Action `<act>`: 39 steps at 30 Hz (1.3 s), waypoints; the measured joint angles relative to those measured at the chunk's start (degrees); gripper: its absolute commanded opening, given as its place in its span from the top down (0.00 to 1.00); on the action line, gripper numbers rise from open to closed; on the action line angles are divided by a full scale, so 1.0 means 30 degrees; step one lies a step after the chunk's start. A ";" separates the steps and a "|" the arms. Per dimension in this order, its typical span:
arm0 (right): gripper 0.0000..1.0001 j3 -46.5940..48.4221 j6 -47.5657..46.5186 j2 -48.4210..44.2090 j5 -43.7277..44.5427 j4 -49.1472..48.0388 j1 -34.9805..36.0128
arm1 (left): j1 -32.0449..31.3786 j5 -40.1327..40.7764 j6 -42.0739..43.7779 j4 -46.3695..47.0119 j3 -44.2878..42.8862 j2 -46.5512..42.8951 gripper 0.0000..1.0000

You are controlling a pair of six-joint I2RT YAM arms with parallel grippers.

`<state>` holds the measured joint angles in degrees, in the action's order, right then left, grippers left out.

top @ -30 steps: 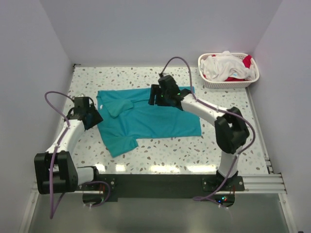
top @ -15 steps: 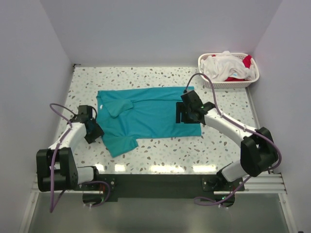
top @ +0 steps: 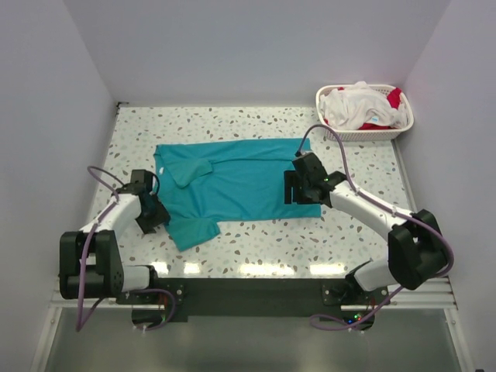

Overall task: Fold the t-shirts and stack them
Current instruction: Fold the tshirt

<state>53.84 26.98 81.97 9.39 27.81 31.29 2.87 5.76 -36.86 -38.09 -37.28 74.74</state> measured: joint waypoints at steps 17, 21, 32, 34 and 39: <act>0.30 -0.0634 -0.0233 -0.1064 0.0634 0.0437 -0.0044 | -0.0277 -0.0386 -0.0080 0.0692 -0.0277 0.0940 0.91; 0.31 -0.0816 -0.0117 -0.1290 0.1137 0.0925 -0.0153 | -0.0328 -0.0495 -0.0015 0.0860 -0.0255 0.0940 1.00; 0.53 -0.1362 0.0481 -0.0831 0.1559 0.1894 -0.2193 | -0.0342 -0.0670 0.0007 0.1217 -0.0015 0.0634 1.00; 0.53 -0.1545 0.0568 -0.0539 0.1530 0.1843 -0.2674 | -0.0342 -0.0765 0.0015 0.1319 0.0066 0.0546 1.00; 0.57 -0.2295 0.0801 0.0153 0.1304 0.1421 -0.3512 | -0.0342 -0.0998 0.0022 0.1457 0.0182 0.0393 1.00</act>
<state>46.96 29.39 82.43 13.30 32.08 20.75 1.85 2.76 -36.80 -33.71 -36.73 75.92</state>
